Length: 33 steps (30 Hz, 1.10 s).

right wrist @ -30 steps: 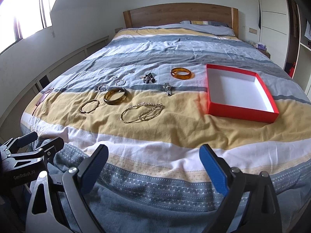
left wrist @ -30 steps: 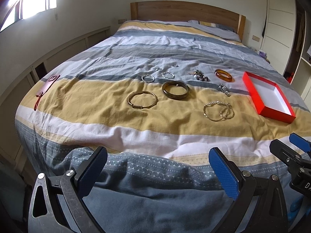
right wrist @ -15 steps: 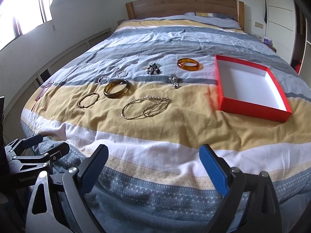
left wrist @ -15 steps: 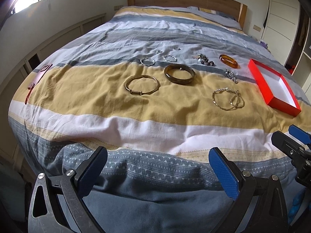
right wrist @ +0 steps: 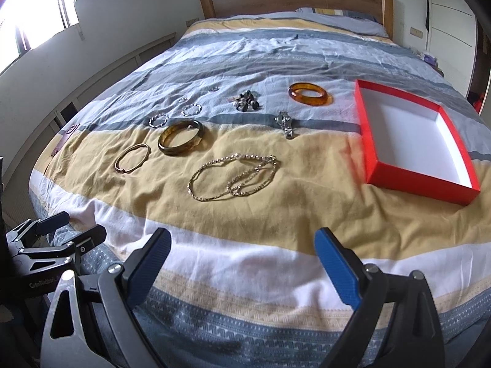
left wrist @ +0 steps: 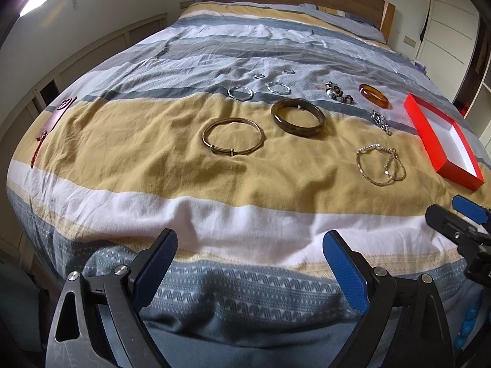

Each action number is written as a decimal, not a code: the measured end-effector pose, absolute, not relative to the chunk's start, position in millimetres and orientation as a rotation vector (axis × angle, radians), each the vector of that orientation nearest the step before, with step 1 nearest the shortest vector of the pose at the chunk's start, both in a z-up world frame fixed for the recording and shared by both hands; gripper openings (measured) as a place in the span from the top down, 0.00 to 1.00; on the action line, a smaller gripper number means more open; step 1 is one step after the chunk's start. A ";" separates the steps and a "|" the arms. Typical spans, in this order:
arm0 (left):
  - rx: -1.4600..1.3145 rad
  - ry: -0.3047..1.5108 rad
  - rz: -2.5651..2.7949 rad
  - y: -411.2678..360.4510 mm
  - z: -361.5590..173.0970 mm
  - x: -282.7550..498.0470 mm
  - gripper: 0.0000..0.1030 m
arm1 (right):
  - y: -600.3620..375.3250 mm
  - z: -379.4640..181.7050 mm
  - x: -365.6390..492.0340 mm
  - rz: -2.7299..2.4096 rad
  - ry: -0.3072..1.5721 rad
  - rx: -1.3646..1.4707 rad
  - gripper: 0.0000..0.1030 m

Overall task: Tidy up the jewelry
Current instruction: 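Grasp the thin silver bangle with the left tool while the right tool grasps the silver chain necklace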

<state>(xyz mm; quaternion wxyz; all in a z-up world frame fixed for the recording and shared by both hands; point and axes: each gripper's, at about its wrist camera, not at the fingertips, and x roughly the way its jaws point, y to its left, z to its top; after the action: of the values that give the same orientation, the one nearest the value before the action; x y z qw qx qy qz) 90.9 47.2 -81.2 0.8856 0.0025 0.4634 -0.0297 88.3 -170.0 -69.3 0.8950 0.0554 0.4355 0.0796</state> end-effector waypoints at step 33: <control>0.091 1.076 -0.265 43.4 -125.2 225.0 0.53 | -145.2 -119.0 195.4 0.190 0.984 0.094 0.12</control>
<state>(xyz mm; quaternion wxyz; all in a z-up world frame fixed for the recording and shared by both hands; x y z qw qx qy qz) 225.0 43.4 -125.2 0.8494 0.0434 0.5108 -0.1256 195.4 -145.2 -119.0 0.8760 0.0451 0.4714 0.0911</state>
